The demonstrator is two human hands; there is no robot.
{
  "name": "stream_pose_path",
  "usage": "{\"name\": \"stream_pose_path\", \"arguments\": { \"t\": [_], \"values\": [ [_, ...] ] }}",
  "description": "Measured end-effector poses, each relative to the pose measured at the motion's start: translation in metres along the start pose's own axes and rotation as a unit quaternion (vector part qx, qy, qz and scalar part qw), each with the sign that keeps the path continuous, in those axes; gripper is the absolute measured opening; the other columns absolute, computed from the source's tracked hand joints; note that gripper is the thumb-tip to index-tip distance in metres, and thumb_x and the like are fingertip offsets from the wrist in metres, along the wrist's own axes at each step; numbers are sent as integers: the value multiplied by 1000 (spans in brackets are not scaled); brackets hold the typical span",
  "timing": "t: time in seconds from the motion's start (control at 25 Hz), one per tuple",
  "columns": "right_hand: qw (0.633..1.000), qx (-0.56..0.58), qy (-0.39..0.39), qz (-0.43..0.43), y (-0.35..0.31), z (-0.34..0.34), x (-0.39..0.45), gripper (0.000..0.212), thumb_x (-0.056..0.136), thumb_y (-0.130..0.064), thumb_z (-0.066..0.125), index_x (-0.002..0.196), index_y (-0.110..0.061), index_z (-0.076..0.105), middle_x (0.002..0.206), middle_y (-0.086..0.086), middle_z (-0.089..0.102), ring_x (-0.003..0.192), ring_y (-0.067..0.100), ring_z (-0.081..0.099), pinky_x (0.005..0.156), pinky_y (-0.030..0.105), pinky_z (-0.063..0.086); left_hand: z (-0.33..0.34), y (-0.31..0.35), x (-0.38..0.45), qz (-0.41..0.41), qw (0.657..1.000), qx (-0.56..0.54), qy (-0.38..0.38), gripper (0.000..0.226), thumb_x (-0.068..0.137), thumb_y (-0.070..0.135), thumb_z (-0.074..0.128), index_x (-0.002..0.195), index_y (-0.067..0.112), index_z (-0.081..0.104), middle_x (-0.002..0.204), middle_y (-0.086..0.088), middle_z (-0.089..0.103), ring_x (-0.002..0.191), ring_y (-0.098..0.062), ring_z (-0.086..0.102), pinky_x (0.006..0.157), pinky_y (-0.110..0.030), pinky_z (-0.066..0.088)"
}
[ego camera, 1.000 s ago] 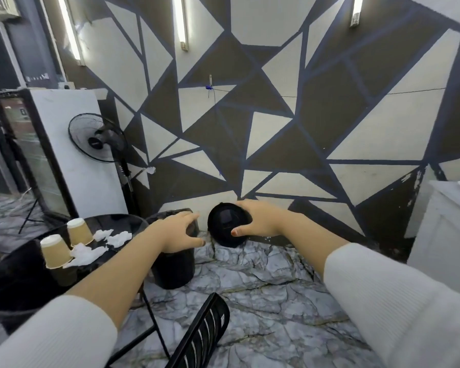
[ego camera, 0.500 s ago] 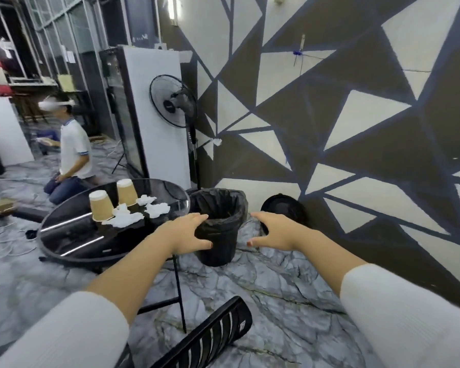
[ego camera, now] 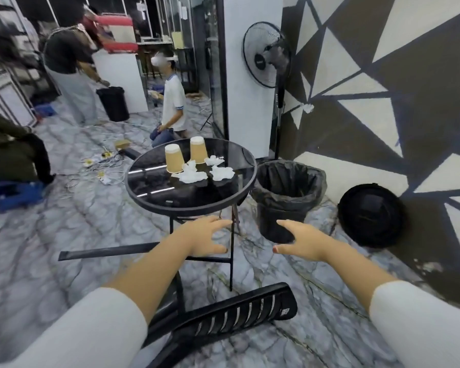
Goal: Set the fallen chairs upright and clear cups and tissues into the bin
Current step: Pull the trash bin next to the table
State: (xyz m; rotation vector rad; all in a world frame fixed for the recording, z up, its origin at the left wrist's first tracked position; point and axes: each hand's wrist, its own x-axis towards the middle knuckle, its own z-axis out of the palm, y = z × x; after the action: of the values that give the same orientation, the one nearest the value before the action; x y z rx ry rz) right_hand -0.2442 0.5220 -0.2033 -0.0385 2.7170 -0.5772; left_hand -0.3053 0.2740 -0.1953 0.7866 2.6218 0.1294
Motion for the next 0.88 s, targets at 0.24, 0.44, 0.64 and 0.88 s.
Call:
{"name": "stream_pose_path", "arguments": {
  "t": [0.24,0.44,0.64,0.88],
  "values": [
    [999,1,-28,-19,8,19,32,82,85,-51,56,148,-22,13,158,4,14,144,21,18,116,37,22,26,-20,18,-34,999,-21,-19,70,88,49,50,146,39,11,159,1,8,144,-24,15,113,-47,26],
    [999,19,-27,-42,21,32,58,78,86,-46,58,148,-20,17,157,2,19,143,21,22,114,34,23,53,-31,44,-47,998,-49,-4,70,86,49,53,144,42,13,159,1,11,143,-23,19,114,-43,26],
    [996,9,-58,-69,45,66,90,78,86,-46,58,148,-20,18,157,2,19,143,19,21,116,34,22,98,-29,59,-79,994,-80,7,68,87,48,51,144,43,15,158,1,11,144,-24,17,115,-45,24],
    [989,-18,-74,-127,91,168,132,75,87,-45,57,147,-21,19,157,0,20,143,18,20,118,34,21,220,-54,85,-123,965,-228,44,63,88,44,55,141,45,21,157,5,15,143,-18,20,113,-37,27]
  ]
}}
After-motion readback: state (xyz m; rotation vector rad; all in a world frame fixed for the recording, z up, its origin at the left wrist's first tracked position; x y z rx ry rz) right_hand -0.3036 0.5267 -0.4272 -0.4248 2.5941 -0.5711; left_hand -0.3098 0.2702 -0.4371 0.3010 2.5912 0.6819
